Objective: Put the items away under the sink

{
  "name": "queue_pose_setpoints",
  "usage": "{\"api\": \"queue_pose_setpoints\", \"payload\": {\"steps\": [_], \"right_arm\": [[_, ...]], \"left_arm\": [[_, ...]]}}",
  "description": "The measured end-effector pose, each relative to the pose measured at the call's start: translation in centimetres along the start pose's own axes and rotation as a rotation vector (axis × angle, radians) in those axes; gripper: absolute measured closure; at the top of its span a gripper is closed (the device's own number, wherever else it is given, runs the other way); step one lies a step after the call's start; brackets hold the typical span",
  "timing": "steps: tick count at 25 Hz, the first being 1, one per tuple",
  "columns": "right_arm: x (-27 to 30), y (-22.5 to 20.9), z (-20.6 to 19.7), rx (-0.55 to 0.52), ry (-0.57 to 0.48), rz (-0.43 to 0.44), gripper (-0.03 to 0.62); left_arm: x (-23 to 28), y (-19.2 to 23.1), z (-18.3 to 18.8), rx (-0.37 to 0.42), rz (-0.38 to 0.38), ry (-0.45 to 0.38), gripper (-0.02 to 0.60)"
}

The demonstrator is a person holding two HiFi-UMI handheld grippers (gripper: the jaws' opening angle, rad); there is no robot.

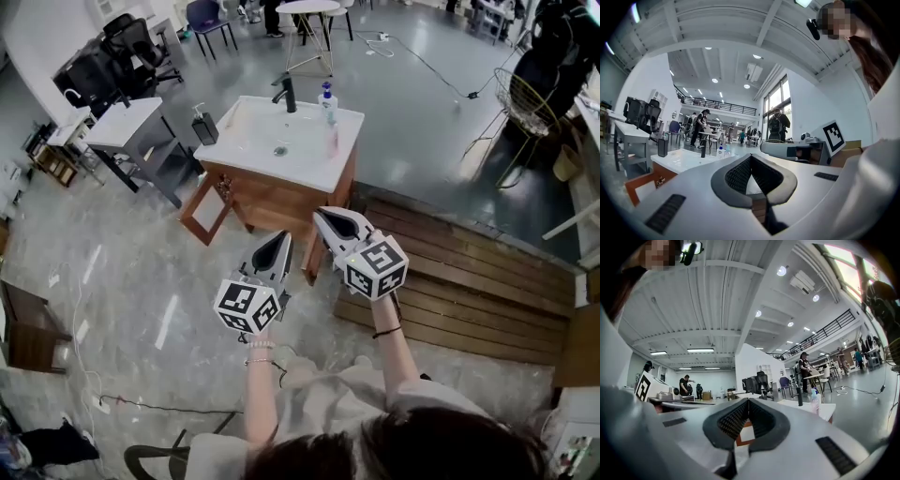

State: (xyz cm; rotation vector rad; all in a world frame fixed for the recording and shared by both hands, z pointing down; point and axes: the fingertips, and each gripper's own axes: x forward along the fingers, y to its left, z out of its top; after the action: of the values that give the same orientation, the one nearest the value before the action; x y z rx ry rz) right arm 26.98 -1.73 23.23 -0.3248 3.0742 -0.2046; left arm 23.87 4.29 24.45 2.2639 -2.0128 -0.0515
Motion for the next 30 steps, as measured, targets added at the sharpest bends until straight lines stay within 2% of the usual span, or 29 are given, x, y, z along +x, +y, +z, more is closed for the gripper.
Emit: {"api": "queue_pose_setpoints", "payload": {"steps": [9, 14, 22, 30], "right_arm": [[4.8, 1.0, -1.7, 0.028, 0.018, -0.139, 0.577], [7.4, 2.3, -2.0, 0.027, 0.015, -0.185, 0.577], [10.8, 4.3, -3.1, 0.061, -0.012, -0.226, 0.577], [13.6, 3.5, -3.6, 0.075, -0.026, -0.257, 0.577]], "left_arm": [[-0.3, 5.6, -0.4, -0.021, -0.125, 0.043, 0.579], [-0.9, 8.4, 0.1, -0.019, -0.18, 0.051, 0.58], [-2.1, 12.5, -0.5, -0.046, -0.217, 0.051, 0.58], [-1.1, 15.1, -1.0, -0.065, -0.23, 0.054, 0.58]]}}
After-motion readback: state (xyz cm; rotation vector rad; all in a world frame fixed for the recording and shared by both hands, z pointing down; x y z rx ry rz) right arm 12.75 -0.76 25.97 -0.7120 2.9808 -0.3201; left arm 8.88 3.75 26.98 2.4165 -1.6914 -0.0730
